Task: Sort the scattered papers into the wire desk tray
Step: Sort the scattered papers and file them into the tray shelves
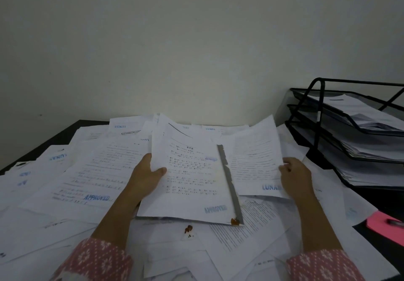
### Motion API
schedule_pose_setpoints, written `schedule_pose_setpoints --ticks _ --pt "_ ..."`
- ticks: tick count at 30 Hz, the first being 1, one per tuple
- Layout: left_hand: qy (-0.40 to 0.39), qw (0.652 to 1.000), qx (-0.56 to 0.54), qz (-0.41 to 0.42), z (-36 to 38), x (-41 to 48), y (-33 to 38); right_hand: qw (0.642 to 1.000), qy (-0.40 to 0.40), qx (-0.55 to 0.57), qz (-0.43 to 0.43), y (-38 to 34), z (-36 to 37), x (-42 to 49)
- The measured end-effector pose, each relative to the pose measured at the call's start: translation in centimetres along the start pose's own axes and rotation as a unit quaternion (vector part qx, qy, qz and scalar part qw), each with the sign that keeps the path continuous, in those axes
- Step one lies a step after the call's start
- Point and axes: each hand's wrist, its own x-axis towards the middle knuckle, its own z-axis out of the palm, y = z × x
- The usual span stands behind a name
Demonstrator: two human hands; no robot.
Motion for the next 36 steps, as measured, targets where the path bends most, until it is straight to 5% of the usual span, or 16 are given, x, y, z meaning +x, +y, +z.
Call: schedule_pose_setpoints --ticks 8,16,19,22,36 --pt "-0.055 0.998 -0.021 -0.029 0.3 -0.4 0.6 0.987 -0.155 -0.006 -0.049 -2.3 3.4 -1.7" --pt "-0.057 0.998 -0.003 -0.027 0.4 -0.6 0.6 0.982 -0.156 -0.050 -0.098 -3.0 4.9 -2.2" --pt "-0.053 0.999 -0.004 -0.014 0.1 -0.5 0.6 0.973 -0.121 -0.183 -0.067 -2.1 4.9 -1.5" --pt "-0.041 0.999 -0.012 0.000 -0.8 -0.4 0.4 0.940 -0.178 -0.289 -0.028 -1.7 4.2 -1.3" --pt "-0.005 0.995 -0.095 -0.005 -4.5 0.4 -1.0 0.913 -0.225 -0.340 -0.020 -1.8 3.6 -1.4"
